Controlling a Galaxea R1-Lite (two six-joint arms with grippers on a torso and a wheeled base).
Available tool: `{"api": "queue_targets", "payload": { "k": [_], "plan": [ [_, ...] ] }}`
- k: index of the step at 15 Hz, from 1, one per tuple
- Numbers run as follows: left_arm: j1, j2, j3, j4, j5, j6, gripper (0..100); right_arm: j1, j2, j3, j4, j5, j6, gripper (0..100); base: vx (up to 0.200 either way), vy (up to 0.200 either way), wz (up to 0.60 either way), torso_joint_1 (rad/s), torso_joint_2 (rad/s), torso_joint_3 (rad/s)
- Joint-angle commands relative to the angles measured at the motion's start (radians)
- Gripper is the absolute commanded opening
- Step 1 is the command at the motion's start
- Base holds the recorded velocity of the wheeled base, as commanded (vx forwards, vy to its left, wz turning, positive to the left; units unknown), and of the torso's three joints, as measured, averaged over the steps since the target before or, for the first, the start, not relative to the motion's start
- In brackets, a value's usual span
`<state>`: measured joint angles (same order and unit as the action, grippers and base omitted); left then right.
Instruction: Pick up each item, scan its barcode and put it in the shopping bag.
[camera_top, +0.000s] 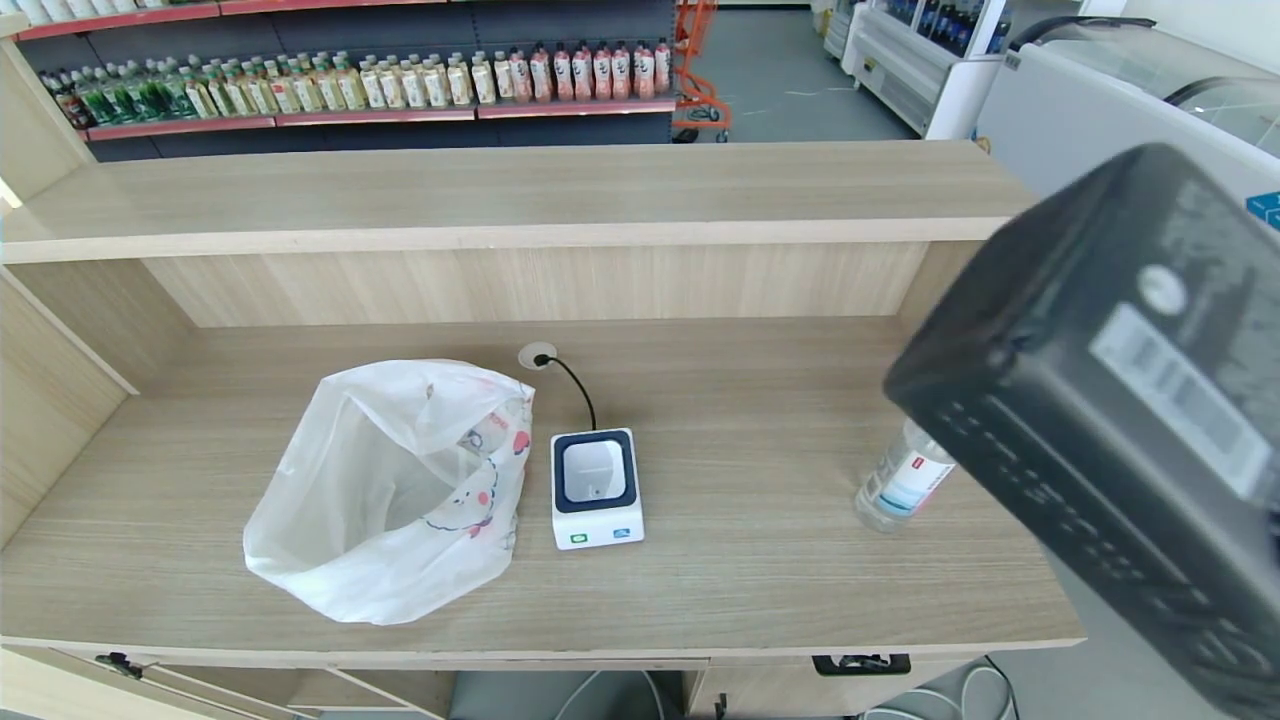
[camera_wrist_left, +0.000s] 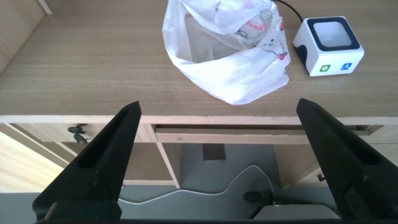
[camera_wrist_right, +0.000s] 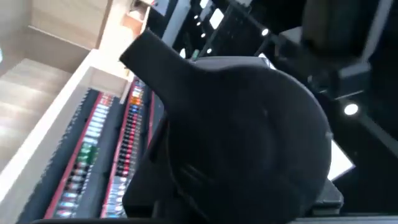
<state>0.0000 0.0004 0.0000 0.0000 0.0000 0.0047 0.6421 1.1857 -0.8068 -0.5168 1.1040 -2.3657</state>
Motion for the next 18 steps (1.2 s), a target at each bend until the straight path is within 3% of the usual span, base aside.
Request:
{"api": "queue_targets", "payload": {
  "k": [1,5,9,11,18],
  "plan": [
    [0.0,0.0,0.0,0.0,0.0,0.0,100,0.011,-0.049,0.021,0.006,0.028,-0.038,0,0.0,0.0,0.0,0.0,0.0,0.0],
    [0.0,0.0,0.0,0.0,0.0,0.0,100,0.005,-0.071,0.06,0.018,0.037,-0.093,0,0.0,0.0,0.0,0.0,0.0,0.0],
    [0.0,0.0,0.0,0.0,0.0,0.0,100,-0.013,-0.106,0.061,0.307,0.043,-0.248,0,0.0,0.0,0.0,0.0,0.0,0.0],
    [0.0,0.0,0.0,0.0,0.0,0.0,100,-0.03,-0.124,0.058,0.376,0.045,-0.282,0,0.0,0.0,0.0,0.0,0.0,0.0],
    [0.0,0.0,0.0,0.0,0.0,0.0,100,-0.048,-0.127,0.043,0.382,0.043,-0.276,0,0.0,0.0,0.0,0.0,0.0,0.0]
  ]
}}
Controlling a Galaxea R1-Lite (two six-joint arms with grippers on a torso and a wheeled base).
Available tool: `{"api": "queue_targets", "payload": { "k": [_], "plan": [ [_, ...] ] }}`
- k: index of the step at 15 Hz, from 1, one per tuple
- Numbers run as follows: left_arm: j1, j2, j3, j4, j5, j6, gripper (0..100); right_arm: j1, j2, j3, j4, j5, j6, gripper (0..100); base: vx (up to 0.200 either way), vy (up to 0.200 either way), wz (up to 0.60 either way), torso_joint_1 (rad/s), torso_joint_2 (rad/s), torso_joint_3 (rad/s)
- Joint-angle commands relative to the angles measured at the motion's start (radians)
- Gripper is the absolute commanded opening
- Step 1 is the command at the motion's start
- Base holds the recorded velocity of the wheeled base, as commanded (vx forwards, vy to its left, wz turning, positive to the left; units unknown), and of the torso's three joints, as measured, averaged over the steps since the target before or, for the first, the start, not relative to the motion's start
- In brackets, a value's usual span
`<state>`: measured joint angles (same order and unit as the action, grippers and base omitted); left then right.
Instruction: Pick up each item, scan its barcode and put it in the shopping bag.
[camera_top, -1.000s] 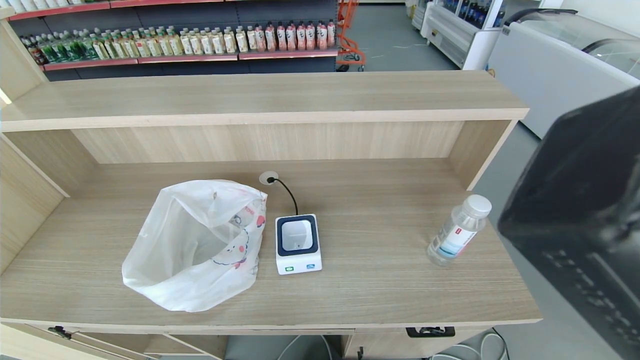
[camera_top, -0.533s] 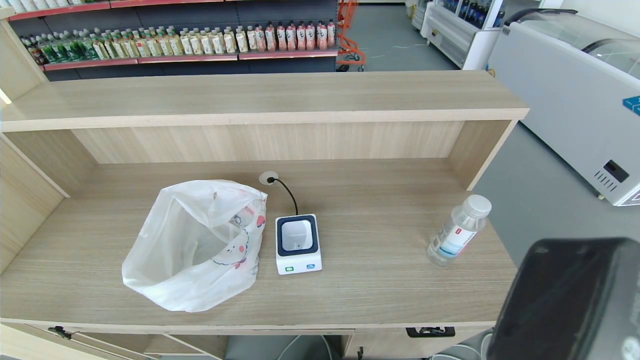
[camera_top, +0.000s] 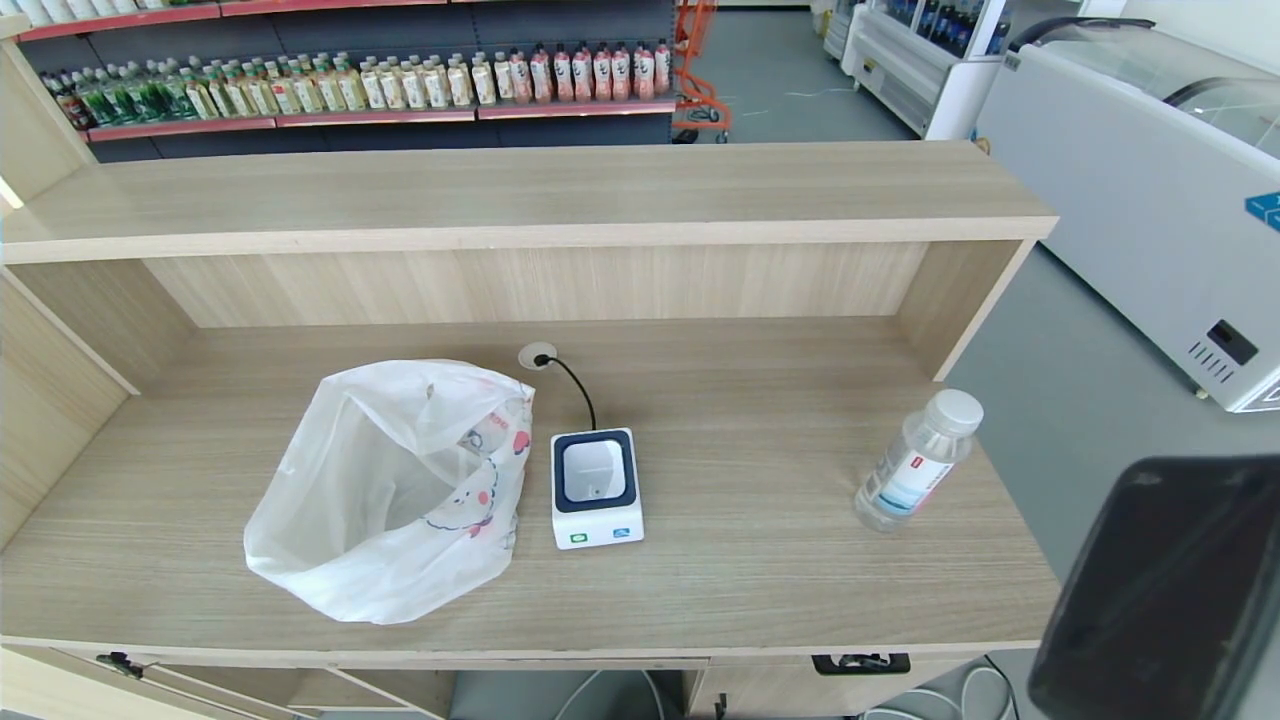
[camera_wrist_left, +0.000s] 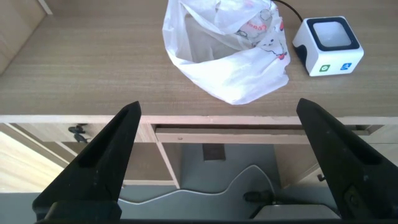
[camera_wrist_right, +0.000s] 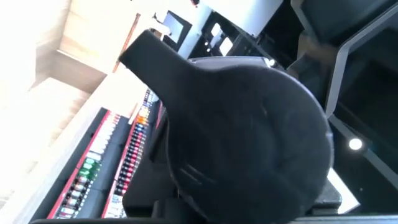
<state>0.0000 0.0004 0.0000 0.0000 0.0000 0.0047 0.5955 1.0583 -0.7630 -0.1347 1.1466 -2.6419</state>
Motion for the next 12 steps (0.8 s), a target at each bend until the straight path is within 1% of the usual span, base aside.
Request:
{"api": "queue_targets", "payload": {
  "k": [1,2,3,4,5,6,7,8,9,10,11,12],
  "plan": [
    [0.0,0.0,0.0,0.0,0.0,0.0,100,-0.002,0.005,-0.009,0.0,0.001,0.002,0,0.0,0.0,0.0,0.0,0.0,0.0],
    [0.0,0.0,0.0,0.0,0.0,0.0,100,-0.016,0.014,-0.024,0.0,-0.004,0.025,0,0.0,0.0,0.0,0.0,0.0,0.0],
    [0.0,0.0,0.0,-0.002,0.0,0.0,100,-0.086,0.055,-0.07,0.0,-0.022,0.122,0,0.0,0.0,0.0,0.0,0.0,0.0],
    [0.0,0.0,0.0,-0.002,0.0,0.0,100,-0.18,0.088,-0.119,0.0,-0.084,0.313,0,0.0,0.0,0.0,0.0,0.0,0.0],
    [0.0,0.0,0.0,0.0,0.0,0.0,100,-0.281,0.085,-0.122,-0.002,-0.205,0.597,0,0.0,0.0,0.0,0.0,0.0,0.0],
    [0.0,0.0,0.0,-0.002,0.0,0.0,100,-0.336,0.043,-0.136,-0.011,-0.318,0.81,0,0.0,0.0,0.0,0.0,0.0,0.0],
    [0.0,0.0,0.0,0.0,0.0,0.0,100,-0.362,0.003,-0.141,0.017,-0.424,0.974,0,0.0,0.0,0.0,0.0,0.0,0.0],
    [0.0,0.0,0.0,0.0,0.0,0.0,100,-0.365,-0.003,-0.111,0.07,-0.427,1.191,0,0.0,0.0,0.0,0.0,0.0,0.0],
    [0.0,0.0,0.0,-0.002,0.0,0.0,100,-0.364,-0.003,-0.121,0.075,-0.427,1.29,0,0.0,0.0,0.0,0.0,0.0,0.0],
    [0.0,0.0,0.0,0.0,0.0,0.0,100,-0.358,0.006,-0.16,0.076,-0.464,1.591,0,0.0,0.0,0.0,0.0,0.0,0.0],
    [0.0,0.0,0.0,0.0,0.0,0.0,100,-0.358,0.019,-0.191,0.073,-0.544,1.844,0,0.0,0.0,0.0,0.0,0.0,0.0],
    [0.0,0.0,0.0,0.0,0.0,0.0,100,-0.359,0.022,-0.208,0.072,-0.587,1.995,0,0.0,0.0,0.0,0.0,0.0,0.0]
  ]
}}
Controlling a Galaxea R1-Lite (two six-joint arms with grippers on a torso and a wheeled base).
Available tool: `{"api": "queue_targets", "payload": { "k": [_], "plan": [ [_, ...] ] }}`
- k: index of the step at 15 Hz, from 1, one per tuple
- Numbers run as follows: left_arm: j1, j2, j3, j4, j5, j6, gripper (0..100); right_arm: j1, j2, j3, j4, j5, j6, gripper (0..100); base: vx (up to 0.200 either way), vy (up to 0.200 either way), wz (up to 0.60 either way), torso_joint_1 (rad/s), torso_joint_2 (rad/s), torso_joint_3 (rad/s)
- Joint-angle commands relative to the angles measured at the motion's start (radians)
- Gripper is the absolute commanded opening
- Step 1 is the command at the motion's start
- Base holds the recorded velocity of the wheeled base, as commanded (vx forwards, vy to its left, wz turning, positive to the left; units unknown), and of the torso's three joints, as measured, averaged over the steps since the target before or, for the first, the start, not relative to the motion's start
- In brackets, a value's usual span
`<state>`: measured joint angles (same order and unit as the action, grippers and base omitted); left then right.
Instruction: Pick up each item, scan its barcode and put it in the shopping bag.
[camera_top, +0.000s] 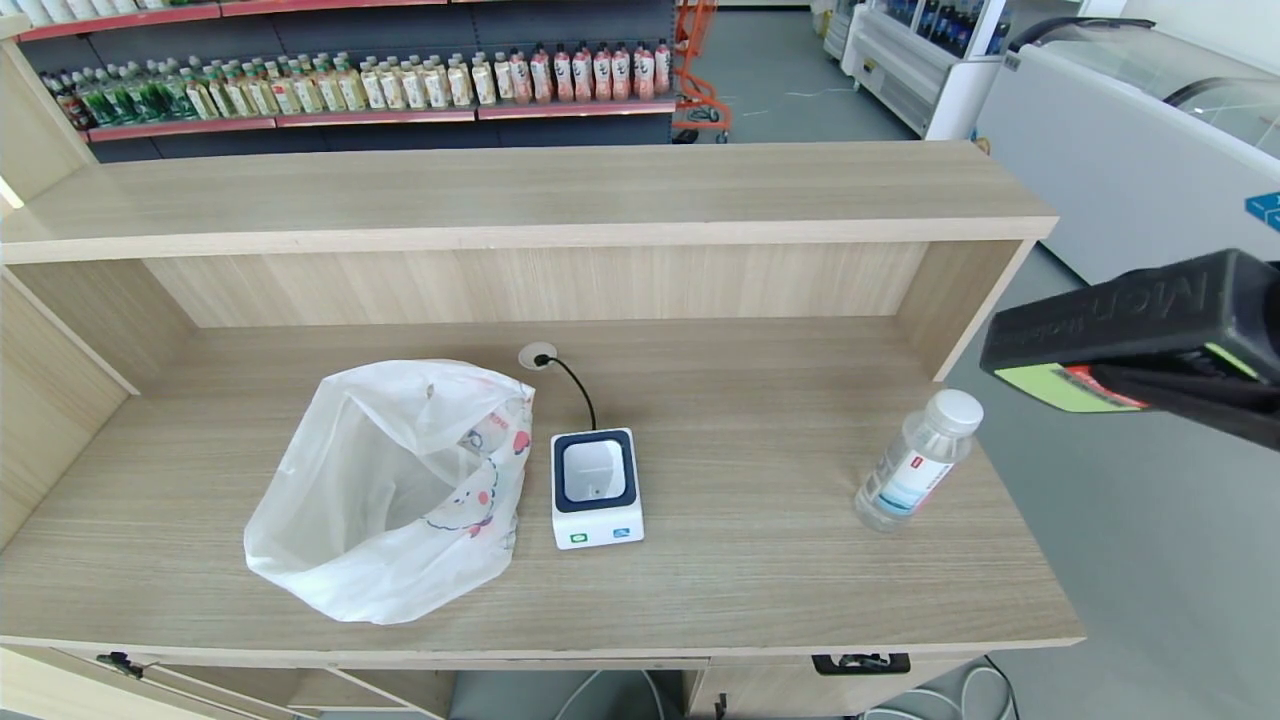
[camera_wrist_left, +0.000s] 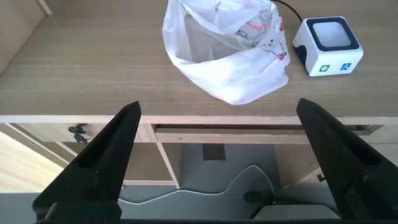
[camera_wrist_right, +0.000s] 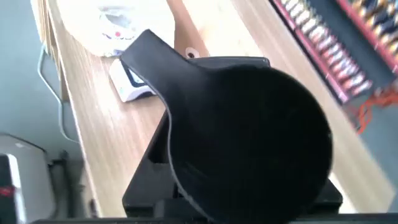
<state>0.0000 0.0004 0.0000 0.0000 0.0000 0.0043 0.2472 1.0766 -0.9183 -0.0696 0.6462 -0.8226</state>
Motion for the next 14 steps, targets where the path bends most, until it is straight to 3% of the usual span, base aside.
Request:
{"api": "queue_targets", "payload": {
  "k": [1,3,5,6,8,14],
  "plan": [
    [0.0,0.0,0.0,0.0,0.0,0.0,100,-0.019,0.02,-0.085,0.002,-0.181,0.608,0,0.0,0.0,0.0,0.0,0.0,0.0],
    [0.0,0.0,-0.002,0.0,0.0,0.0,100,-0.04,0.082,-0.085,-0.019,-0.336,0.921,0,0.0,0.0,0.0,0.0,0.0,0.0],
    [0.0,0.0,0.0,0.0,0.0,0.0,100,-0.066,0.08,-0.039,-0.009,-0.333,1.333,0,0.0,0.0,0.0,0.0,0.0,0.0],
    [0.0,0.0,0.0,-0.002,0.0,0.0,100,-0.066,0.074,-0.014,0.001,-0.332,1.43,0,0.0,0.0,0.0,0.0,0.0,0.0],
    [0.0,0.0,0.0,0.0,0.0,0.0,100,-0.066,0.049,0.058,-0.006,-0.33,1.433,0,0.0,0.0,0.0,0.0,0.0,0.0],
    [0.0,0.0,0.0,0.0,0.0,0.0,100,-0.066,0.026,0.072,0.002,-0.321,1.386,0,0.0,0.0,0.0,0.0,0.0,0.0]
  ]
}}
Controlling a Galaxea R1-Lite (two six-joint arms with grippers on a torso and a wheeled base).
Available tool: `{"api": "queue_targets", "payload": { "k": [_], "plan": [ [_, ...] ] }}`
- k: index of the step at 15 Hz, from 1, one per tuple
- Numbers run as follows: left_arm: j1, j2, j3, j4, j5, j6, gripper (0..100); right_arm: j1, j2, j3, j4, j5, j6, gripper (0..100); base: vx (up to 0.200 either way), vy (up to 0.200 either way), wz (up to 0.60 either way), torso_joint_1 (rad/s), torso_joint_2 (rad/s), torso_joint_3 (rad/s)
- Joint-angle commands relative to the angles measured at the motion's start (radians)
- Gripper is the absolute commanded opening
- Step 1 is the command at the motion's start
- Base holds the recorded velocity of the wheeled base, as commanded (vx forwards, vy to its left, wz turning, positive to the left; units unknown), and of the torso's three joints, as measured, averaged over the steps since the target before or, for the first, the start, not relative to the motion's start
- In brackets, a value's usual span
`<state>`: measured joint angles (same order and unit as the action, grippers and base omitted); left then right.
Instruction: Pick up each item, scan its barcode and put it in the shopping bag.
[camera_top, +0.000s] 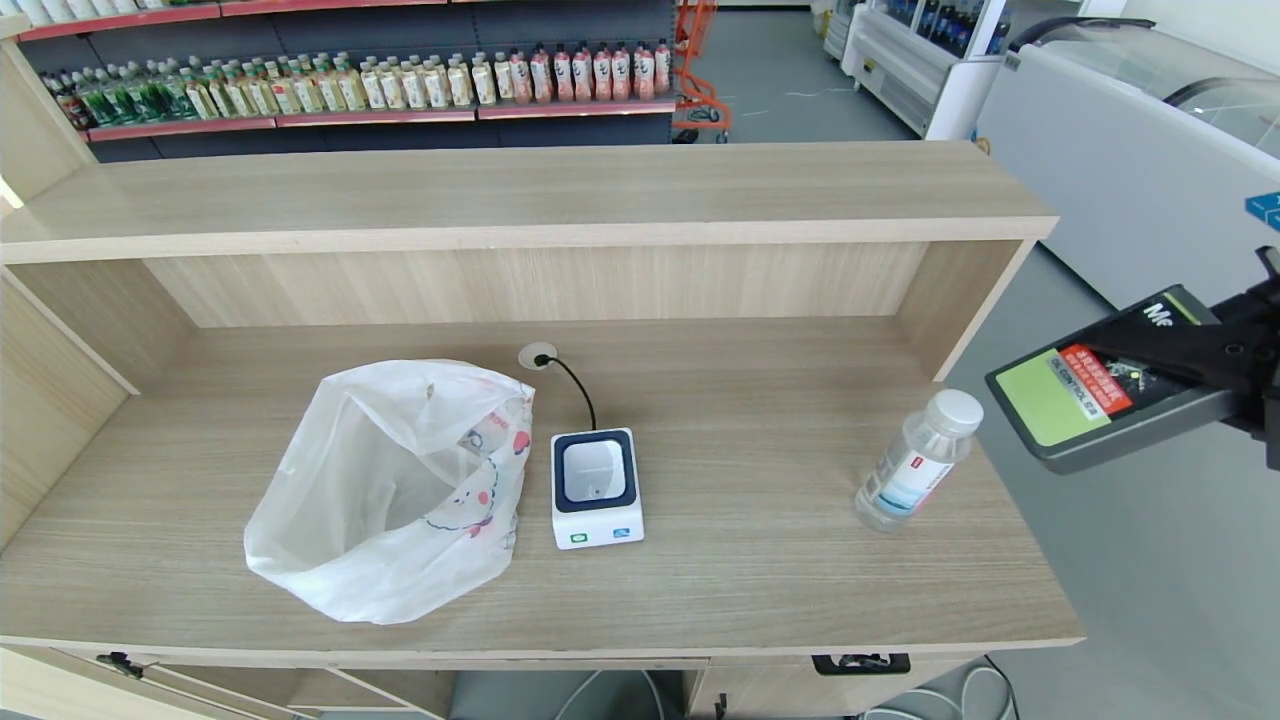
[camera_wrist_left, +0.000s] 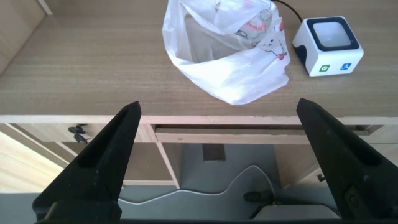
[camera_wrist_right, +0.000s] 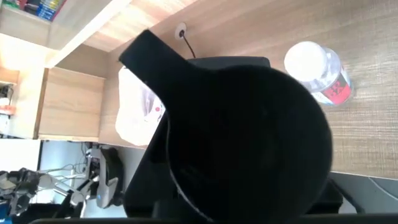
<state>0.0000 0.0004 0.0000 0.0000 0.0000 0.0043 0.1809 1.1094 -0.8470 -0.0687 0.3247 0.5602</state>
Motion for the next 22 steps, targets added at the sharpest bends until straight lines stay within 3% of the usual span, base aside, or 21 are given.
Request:
{"api": "queue_targets", "payload": {
  "k": [1,10,22],
  "plan": [
    [0.0,0.0,0.0,0.0,0.0,0.0,100,0.0,-0.006,0.002,0.001,0.001,-0.014,0,0.0,0.0,0.0,0.0,0.0,0.0],
    [0.0,0.0,0.0,0.0,0.0,0.0,100,0.025,-0.006,-0.003,0.001,0.001,-0.057,0,0.0,0.0,0.0,0.0,0.0,0.0],
    [0.0,0.0,0.0,0.0,0.0,0.002,100,0.062,0.104,-0.004,-0.006,0.047,-0.082,0,0.0,0.2,0.0,0.001,0.0,0.002]
  ]
}}
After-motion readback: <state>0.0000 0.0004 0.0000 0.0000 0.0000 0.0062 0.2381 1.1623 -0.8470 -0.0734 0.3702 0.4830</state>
